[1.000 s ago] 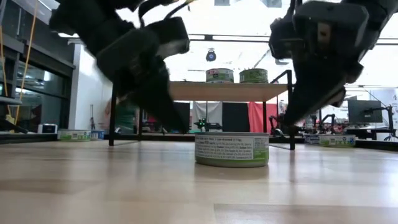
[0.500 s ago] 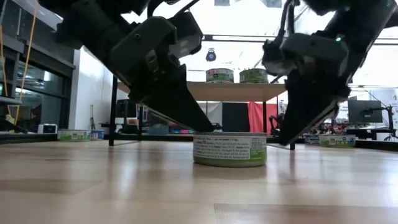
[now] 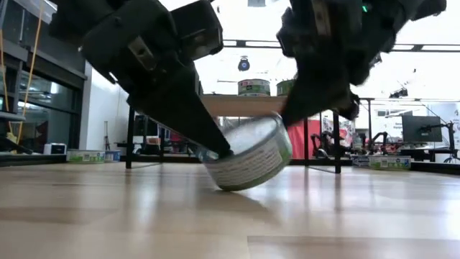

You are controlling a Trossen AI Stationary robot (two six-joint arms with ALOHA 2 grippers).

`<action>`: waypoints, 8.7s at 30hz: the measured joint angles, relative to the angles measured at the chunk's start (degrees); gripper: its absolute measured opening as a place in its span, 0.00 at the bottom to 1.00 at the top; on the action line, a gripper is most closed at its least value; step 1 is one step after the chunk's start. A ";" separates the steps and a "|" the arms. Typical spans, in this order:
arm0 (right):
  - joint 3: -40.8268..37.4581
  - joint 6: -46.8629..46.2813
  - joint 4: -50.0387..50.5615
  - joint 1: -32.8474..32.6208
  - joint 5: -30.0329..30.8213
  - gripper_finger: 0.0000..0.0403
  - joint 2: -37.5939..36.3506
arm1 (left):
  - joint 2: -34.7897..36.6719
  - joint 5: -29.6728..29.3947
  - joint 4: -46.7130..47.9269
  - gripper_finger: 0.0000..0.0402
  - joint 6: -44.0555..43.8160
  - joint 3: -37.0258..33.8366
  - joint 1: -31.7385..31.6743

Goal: Stack canned seafood by type on shelf
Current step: Put the light green tuna can on the shelf

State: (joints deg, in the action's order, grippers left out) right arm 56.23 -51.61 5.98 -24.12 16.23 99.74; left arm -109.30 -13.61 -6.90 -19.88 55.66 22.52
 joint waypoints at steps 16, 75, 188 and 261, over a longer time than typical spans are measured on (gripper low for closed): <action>3.86 7.31 0.50 -0.13 -1.78 0.00 -0.23 | 1.25 -3.16 0.31 0.00 -4.06 -0.18 0.71; 14.95 18.13 24.81 5.25 -5.18 0.69 -0.57 | 27.10 -15.45 16.97 0.00 -21.44 -7.90 6.90; 6.31 -32.16 16.31 29.52 10.40 0.73 -17.18 | 27.13 -14.86 19.20 0.00 -19.50 -8.00 5.17; 37.96 -4.26 46.42 25.53 10.12 0.00 5.63 | 27.13 -14.85 19.16 0.00 -21.44 -8.02 3.52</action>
State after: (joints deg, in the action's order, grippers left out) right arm 94.19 -55.87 52.40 1.41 26.35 105.37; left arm -82.17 -28.46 12.26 -41.32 47.64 26.04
